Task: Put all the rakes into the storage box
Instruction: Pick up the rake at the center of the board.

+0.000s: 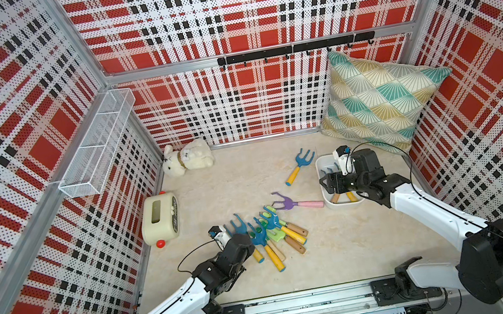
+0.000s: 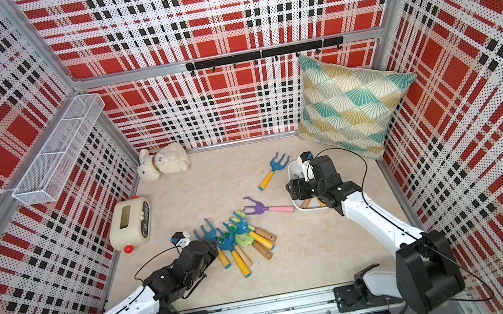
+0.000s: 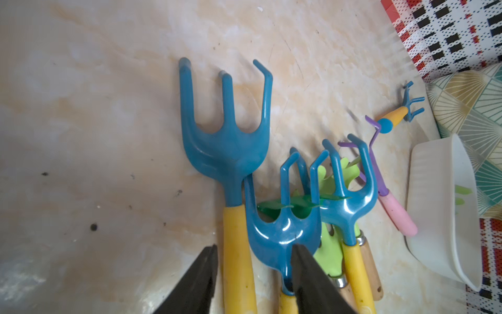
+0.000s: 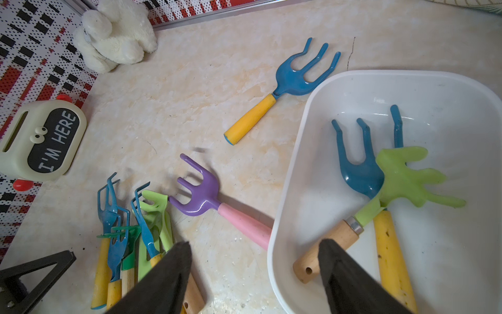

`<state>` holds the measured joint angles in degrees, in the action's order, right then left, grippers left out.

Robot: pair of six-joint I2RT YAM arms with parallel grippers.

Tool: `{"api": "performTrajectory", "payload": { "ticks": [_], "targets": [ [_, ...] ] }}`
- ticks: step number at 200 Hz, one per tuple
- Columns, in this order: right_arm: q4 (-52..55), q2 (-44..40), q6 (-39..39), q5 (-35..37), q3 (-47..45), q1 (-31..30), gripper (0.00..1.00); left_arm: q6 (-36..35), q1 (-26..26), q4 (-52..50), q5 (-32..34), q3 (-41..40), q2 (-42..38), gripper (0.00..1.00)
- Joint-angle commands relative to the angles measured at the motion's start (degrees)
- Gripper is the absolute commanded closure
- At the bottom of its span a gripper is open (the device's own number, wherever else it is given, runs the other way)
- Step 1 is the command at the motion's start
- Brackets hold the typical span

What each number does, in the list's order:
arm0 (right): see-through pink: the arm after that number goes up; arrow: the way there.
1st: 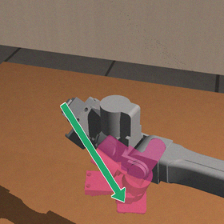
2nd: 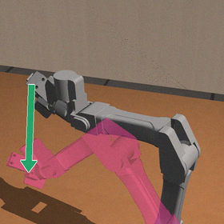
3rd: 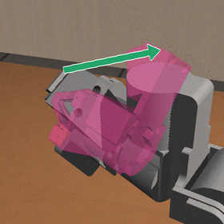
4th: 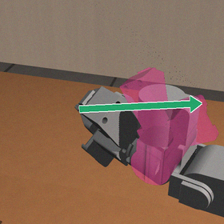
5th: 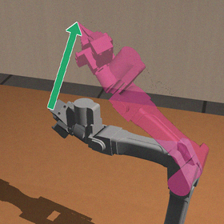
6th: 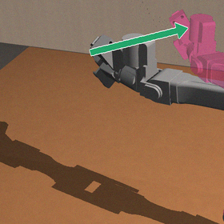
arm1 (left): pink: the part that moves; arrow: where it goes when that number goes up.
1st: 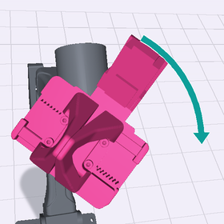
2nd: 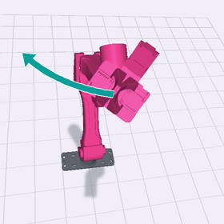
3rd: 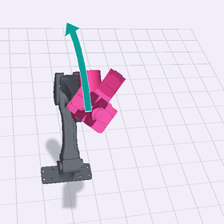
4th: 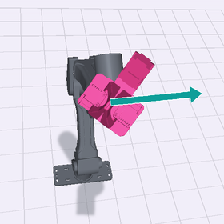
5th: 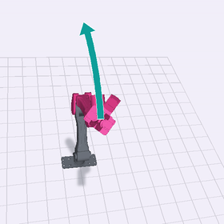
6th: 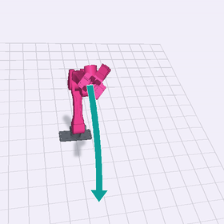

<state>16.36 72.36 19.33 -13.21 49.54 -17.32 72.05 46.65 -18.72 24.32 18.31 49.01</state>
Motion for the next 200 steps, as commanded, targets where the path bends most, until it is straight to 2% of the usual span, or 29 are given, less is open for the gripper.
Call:
{"api": "performTrajectory", "payload": {
  "ticks": [1,47,77,117,148,173,200],
  "targets": [
    [-1.2,-0.6,-0.3,-0.8,-0.6,-0.1,0.19,3.6,2.0,-1.0,4.5,-0.1,3.1,0.53],
    [-1.6,-0.6,-0.2,-1.2,-0.8,-0.1,0.19,2.9,2.6,2.0,5.1,1.1,12.8,0.59],
    [-1.7,-0.6,-0.2,-0.8,-1.0,-0.1,0.19,2.8,2.6,2.1,5.9,0.9,15.9,0.65],
    [-2.0,0.0,-0.2,-0.7,-1.1,-0.1,0.19,1.1,1.8,3.3,6.5,1.6,18.7,0.60],
    [-2.0,0.7,-0.2,-0.8,-1.0,-0.1,0.19,0.4,3.1,1.5,5.2,4.6,17.1,0.58],
    [-2.0,0.8,-0.3,-0.6,-0.9,-0.1,0.19,1.9,6.1,-1.5,6.7,7.6,13.4,0.57],
    [-2.1,1.0,-0.3,-0.8,-0.9,-0.2,0.19,2.0,6.8,-3.3,7.5,9.2,13.4,0.56]
  ]
}}
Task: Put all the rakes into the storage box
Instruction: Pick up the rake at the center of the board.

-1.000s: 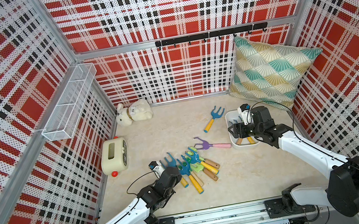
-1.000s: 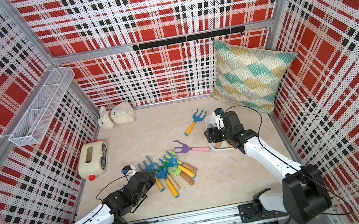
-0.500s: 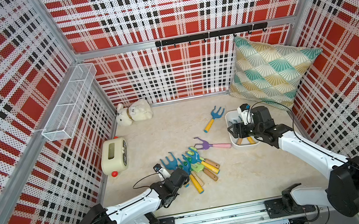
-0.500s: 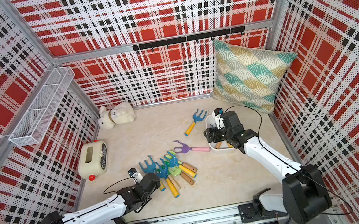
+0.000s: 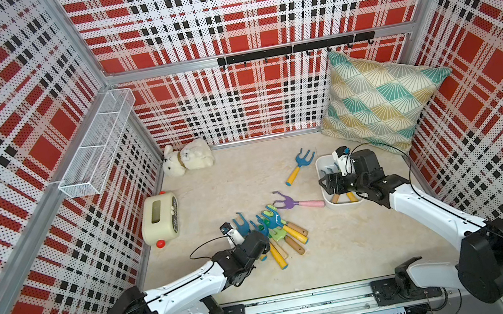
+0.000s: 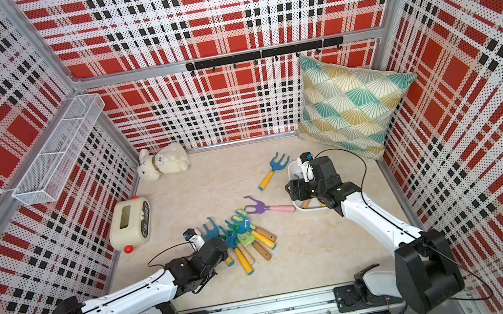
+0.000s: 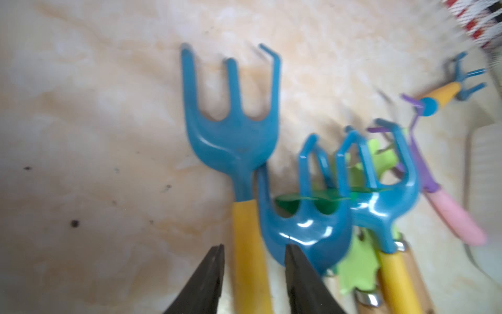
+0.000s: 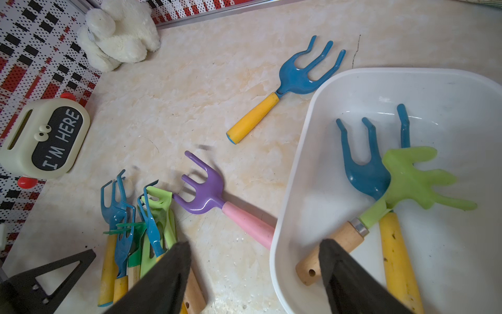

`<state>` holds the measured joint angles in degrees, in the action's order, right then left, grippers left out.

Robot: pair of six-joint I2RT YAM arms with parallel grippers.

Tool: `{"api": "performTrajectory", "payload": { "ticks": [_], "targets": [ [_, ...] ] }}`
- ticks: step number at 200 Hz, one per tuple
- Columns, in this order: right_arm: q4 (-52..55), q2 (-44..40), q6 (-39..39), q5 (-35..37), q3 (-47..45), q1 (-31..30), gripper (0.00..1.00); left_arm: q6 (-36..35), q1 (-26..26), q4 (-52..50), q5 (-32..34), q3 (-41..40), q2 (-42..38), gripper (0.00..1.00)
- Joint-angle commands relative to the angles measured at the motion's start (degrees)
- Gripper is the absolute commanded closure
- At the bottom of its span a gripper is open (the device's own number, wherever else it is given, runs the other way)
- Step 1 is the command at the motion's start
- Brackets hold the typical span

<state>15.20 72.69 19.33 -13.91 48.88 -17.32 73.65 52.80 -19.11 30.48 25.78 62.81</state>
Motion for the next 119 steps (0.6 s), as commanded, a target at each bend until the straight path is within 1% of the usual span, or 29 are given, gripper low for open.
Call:
{"api": "performTrajectory", "payload": {
  "ticks": [1,39,73,99,119],
  "targets": [
    [-0.9,0.7,-0.3,-0.1,-0.3,-0.2,0.19,0.4,0.7,-2.9,1.3,1.7,-0.3,0.55],
    [-1.0,1.1,-0.3,-0.1,-0.2,-0.3,0.19,0.2,0.0,-2.0,0.7,0.5,5.0,0.54],
    [-0.8,0.7,-0.4,0.6,-0.3,-0.3,0.18,-0.8,-1.5,1.8,-0.9,-2.1,9.1,0.55],
    [-0.7,0.9,-0.4,0.6,-0.2,-0.4,0.19,-2.4,-3.7,2.2,-0.9,-3.1,11.2,0.59],
    [-0.7,0.6,-0.5,0.8,-0.3,-0.4,0.18,-3.8,-4.9,2.3,-0.8,-3.7,11.8,0.65]
  ]
}}
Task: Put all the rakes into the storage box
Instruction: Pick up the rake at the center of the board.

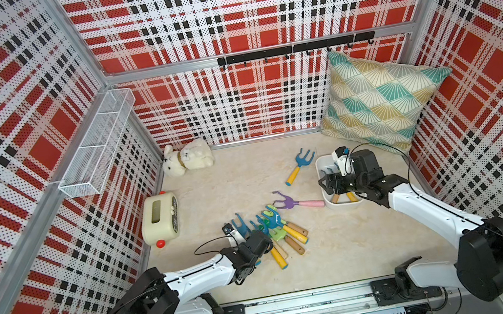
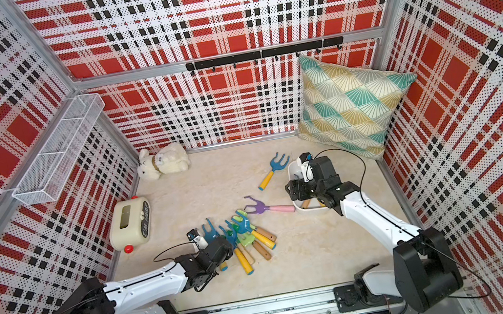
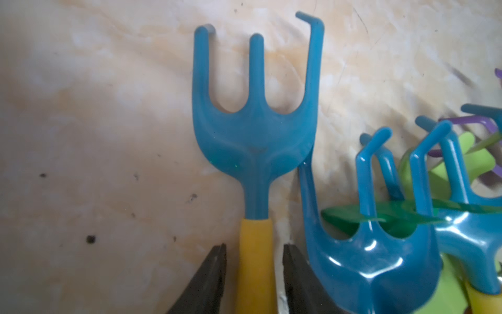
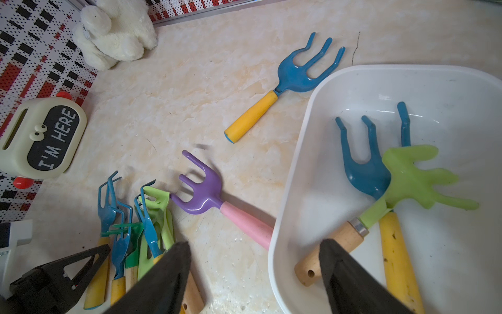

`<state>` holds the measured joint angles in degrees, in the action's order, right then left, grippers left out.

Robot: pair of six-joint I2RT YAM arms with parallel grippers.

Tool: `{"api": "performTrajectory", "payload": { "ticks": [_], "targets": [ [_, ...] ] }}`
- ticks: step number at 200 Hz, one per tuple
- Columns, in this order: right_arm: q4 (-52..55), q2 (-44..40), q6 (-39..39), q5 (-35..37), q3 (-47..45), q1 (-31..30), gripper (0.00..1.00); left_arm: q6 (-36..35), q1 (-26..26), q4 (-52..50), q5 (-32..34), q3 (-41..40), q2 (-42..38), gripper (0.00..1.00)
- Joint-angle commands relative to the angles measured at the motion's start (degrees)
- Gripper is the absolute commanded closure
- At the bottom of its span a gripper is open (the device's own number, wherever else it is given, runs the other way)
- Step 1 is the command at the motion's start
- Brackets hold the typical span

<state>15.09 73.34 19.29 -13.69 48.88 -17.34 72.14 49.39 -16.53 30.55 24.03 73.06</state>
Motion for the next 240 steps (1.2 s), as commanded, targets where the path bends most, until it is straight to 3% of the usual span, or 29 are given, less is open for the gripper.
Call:
{"api": "performTrajectory", "payload": {
  "ticks": [1,43,62,88,138,180,240],
  "targets": [
    [-0.6,0.0,-0.5,0.6,-0.3,-0.3,0.18,-2.3,-1.6,-0.3,-0.8,-1.9,1.5,0.65],
    [-0.6,0.1,-0.5,0.6,-0.3,-0.4,0.18,-5.6,-4.3,-0.2,-1.7,-1.6,1.1,1.00],
    [-0.7,0.1,-0.5,0.6,-0.3,-0.4,0.14,-7.0,-5.2,-2.9,-0.4,-0.1,-1.5,1.00],
    [-0.9,-0.6,-0.5,1.1,-0.5,-0.5,0.00,-9.6,-5.7,-8.6,2.9,4.8,-6.5,1.00],
    [-2.1,-2.5,0.1,2.3,-1.5,-0.5,0.00,-16.4,-6.4,-13.1,4.9,18.1,-10.4,1.00],
    [-3.2,-5.2,1.8,9.1,-2.9,-0.5,0.00,-22.7,-3.4,-5.4,0.8,33.3,-0.2,1.00],
    [0.3,-10.7,6.3,30.5,-3.8,0.4,0.00,-27.9,2.3,3.5,-7.5,58.9,26.3,1.00]
  ]
}}
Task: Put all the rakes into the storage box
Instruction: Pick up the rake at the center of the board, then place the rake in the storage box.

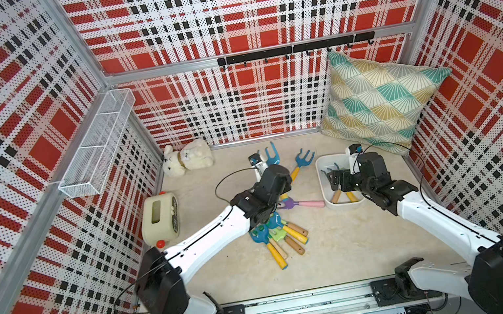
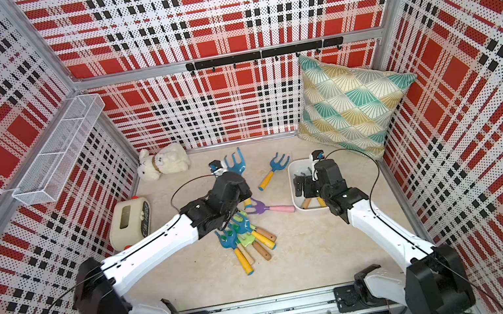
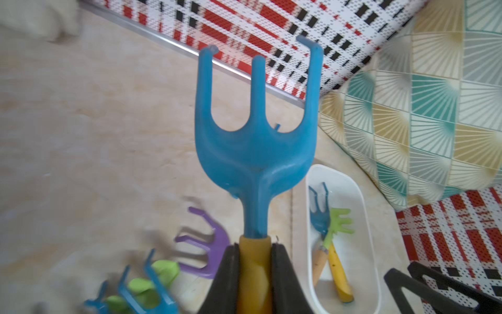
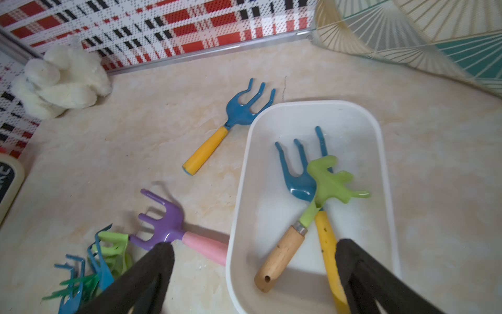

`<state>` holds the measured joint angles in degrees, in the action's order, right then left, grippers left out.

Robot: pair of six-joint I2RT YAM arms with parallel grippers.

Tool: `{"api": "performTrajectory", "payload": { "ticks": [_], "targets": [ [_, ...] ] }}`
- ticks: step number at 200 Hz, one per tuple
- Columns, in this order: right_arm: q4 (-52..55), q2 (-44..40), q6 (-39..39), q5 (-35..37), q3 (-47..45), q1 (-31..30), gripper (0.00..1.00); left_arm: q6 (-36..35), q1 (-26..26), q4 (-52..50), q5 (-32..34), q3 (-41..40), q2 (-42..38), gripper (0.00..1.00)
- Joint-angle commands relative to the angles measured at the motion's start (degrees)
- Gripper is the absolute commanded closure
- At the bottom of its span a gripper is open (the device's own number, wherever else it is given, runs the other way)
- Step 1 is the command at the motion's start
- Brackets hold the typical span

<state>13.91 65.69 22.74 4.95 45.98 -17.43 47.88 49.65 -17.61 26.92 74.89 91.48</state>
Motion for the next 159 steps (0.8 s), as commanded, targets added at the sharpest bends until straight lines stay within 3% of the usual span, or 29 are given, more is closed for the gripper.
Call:
{"api": "performTrajectory", "payload": {
  "ticks": [1,44,78,159],
  "targets": [
    [1.6,-3.1,3.0,12.2,-0.9,0.5,0.00,-3.7,2.1,4.6,-4.0,8.5,8.4,1.00],
    [3.6,-5.7,6.1,20.6,-1.1,0.8,0.00,-3.2,2.9,5.6,-11.5,25.5,25.5,1.00],
    [3.8,-6.7,6.8,20.9,-1.2,0.9,0.00,-1.8,3.4,6.0,-15.6,33.1,34.2,1.00],
    [2.9,-7.3,7.1,19.6,-1.8,1.0,0.00,1.9,3.2,10.1,-21.3,33.5,40.7,0.99]
  ]
}}
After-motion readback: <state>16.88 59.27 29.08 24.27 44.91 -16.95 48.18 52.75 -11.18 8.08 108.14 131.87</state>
